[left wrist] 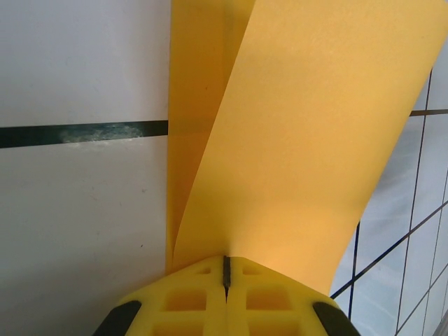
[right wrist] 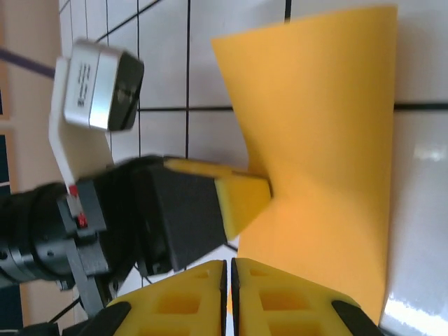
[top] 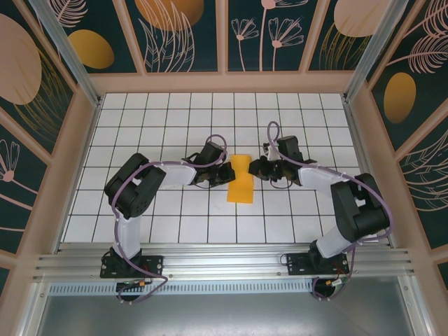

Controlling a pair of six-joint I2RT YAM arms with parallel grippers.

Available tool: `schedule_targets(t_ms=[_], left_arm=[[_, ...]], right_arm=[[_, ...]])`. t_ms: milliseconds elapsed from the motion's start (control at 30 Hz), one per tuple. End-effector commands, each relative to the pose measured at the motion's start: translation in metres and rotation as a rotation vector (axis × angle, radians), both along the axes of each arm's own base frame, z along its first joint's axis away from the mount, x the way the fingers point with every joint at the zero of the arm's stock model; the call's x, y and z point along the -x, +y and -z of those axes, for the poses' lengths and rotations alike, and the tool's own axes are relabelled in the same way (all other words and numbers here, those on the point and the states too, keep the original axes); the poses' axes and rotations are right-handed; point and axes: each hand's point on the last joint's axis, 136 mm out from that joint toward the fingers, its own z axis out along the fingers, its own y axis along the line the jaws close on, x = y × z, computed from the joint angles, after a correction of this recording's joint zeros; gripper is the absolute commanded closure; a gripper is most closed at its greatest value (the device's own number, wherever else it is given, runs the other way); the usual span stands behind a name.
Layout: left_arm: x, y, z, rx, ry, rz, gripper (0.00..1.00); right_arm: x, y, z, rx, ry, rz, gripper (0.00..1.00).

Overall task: Fold a paper plane with a square sheet of paper (pick it up from the middle)
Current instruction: Fold the square sheet of paper in half at the center of the table.

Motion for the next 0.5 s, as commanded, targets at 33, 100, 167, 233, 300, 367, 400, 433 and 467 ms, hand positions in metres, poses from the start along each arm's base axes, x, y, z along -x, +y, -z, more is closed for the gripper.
schedule_targets(t_ms=[33, 100, 167, 233, 300, 367, 400, 433, 467], left_arm=[[0.020, 0.023, 0.043, -0.139, 0.080, 0.001, 1.00], [0.020, 0.024, 0.043, -0.140, 0.081, 0.000, 1.00], [0.021, 0.024, 0.045, -0.141, 0.085, -0.001, 1.00], [0.021, 0.023, 0.045, -0.138, 0.088, 0.001, 1.00], [0.022, 0.024, 0.046, -0.142, 0.088, 0.001, 1.00], [0.022, 0.025, 0.047, -0.145, 0.088, 0.001, 1.00], [0.022, 0.025, 0.047, -0.146, 0.088, 0.001, 1.00], [0.022, 0.025, 0.048, -0.147, 0.089, 0.001, 1.00], [0.022, 0.025, 0.048, -0.147, 0.090, 0.001, 1.00]], right_arm=[[-0.006, -0.001, 0.022, 0.008, 0.029, -0.023, 0.87], [-0.006, -0.001, 0.030, 0.017, 0.040, -0.026, 0.87], [-0.005, -0.004, 0.039, 0.023, 0.060, -0.022, 0.87], [-0.001, -0.008, 0.051, 0.040, 0.080, -0.017, 0.87], [0.003, -0.015, 0.065, 0.070, 0.110, 0.001, 0.86], [0.008, -0.021, 0.080, 0.101, 0.145, 0.015, 0.86], [0.011, -0.022, 0.085, 0.107, 0.160, 0.019, 0.86], [0.013, -0.023, 0.090, 0.114, 0.175, 0.025, 0.86], [0.014, -0.024, 0.091, 0.116, 0.183, 0.025, 0.86]])
